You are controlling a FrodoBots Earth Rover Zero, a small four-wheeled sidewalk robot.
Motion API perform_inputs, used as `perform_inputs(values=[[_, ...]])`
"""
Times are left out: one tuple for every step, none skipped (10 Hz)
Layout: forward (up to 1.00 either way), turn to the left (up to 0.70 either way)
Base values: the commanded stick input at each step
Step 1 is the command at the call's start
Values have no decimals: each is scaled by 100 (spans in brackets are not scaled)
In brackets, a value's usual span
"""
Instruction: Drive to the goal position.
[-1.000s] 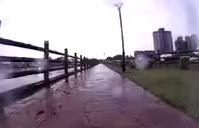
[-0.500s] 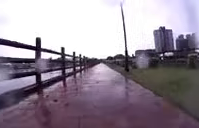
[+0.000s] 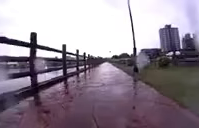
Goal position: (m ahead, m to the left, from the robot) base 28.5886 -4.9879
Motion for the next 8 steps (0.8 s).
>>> perform_inputs(values=[[100,0],[100,0],[100,0],[100,0],[100,0],[100,0],[100,0],[100,0]])
